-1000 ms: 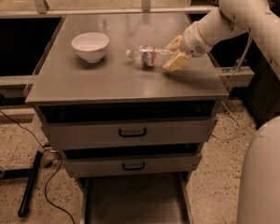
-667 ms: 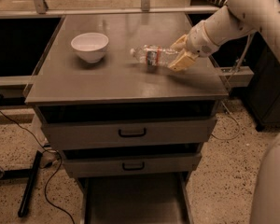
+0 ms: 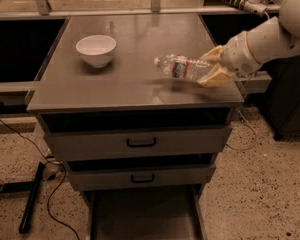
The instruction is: Place water bottle into bottom drawer
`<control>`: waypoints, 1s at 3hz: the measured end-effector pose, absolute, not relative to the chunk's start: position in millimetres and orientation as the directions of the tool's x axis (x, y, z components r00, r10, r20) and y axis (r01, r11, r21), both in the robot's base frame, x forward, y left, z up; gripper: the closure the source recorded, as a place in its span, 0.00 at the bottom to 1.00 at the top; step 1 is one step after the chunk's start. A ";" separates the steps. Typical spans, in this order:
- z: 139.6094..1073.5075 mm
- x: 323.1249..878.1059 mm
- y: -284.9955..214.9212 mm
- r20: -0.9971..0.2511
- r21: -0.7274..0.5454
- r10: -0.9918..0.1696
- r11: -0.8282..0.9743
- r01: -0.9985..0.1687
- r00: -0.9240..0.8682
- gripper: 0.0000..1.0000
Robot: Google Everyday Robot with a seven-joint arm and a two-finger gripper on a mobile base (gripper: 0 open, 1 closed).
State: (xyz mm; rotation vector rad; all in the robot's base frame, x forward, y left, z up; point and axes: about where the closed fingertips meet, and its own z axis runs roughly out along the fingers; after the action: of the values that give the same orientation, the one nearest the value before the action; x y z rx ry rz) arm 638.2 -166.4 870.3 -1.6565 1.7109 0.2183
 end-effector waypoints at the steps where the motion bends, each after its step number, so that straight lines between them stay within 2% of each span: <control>1: 868.3 595.6 -185.3 -0.595 -0.386 -0.798 0.180 -0.905 0.095 1.00; 3: 855.8 510.1 -191.5 -0.567 -0.427 -0.819 0.200 -0.882 0.089 1.00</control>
Offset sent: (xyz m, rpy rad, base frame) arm -0.1461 -0.0376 -0.0144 -0.0349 -0.0799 -0.0871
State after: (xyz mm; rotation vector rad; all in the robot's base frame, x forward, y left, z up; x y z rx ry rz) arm 510.1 -191.5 855.8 -1.6102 1.7178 0.1055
